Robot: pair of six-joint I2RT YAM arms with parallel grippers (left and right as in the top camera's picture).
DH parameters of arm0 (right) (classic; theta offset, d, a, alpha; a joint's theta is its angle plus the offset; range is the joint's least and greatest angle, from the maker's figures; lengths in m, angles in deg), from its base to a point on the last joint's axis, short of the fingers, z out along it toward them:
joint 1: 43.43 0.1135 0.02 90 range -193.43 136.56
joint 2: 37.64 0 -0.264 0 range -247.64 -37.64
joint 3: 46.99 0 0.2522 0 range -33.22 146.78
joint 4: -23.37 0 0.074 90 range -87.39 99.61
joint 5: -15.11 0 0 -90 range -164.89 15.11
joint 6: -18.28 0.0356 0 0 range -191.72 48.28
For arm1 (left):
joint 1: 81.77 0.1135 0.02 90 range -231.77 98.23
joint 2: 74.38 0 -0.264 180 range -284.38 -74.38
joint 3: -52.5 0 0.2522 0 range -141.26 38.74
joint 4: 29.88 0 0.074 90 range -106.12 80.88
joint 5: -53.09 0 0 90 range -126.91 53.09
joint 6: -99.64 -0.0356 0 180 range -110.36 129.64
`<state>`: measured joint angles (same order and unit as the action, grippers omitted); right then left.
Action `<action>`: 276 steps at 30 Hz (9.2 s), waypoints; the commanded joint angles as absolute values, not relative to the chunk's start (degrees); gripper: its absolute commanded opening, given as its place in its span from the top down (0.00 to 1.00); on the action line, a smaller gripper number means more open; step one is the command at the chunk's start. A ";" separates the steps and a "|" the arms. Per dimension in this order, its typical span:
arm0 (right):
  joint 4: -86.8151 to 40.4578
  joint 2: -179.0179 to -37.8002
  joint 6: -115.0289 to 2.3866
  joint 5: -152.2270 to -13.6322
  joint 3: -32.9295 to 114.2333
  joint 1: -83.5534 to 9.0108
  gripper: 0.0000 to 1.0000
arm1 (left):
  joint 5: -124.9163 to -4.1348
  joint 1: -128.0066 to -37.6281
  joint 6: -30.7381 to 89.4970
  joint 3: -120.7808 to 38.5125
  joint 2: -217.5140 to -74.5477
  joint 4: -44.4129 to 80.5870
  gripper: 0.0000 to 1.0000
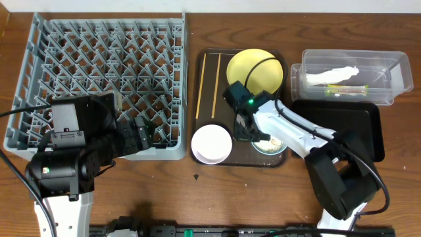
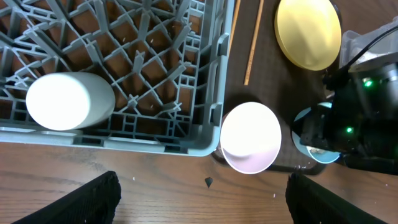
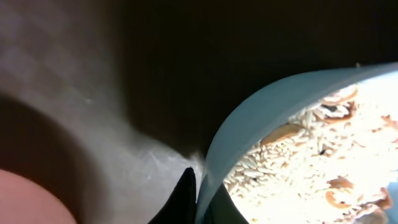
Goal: Sort waste into correct bins and load items into the dishwasher
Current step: 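Grasp the light-blue bowl rim with the right gripper and lift, then tip the blue bowl over the black tray to dump food scraps, then set the blue bowl back down on the brown tray with right gripper, then grasp a wooden chopstick on the tray with the left gripper, then lower the chopstick into the dish rack with the left gripper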
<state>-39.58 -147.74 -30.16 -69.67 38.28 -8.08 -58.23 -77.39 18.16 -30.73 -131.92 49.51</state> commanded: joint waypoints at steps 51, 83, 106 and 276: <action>-22.51 -133.99 -70.53 -158.13 19.55 -74.77 0.99 | -58.73 -77.63 16.91 -32.00 -131.99 49.62 0.13; -26.91 -132.07 -70.48 -163.11 19.68 -71.42 0.99 | -58.76 -77.63 16.95 -32.00 -131.99 50.27 0.13; -23.93 -120.38 -65.17 -139.20 20.45 -64.21 0.99 | -58.76 -77.63 16.93 -32.00 -131.99 51.01 0.13; -40.30 -120.51 -51.80 -83.33 39.02 -25.00 0.34 | -37.03 -95.24 17.87 -38.34 -175.94 25.77 0.91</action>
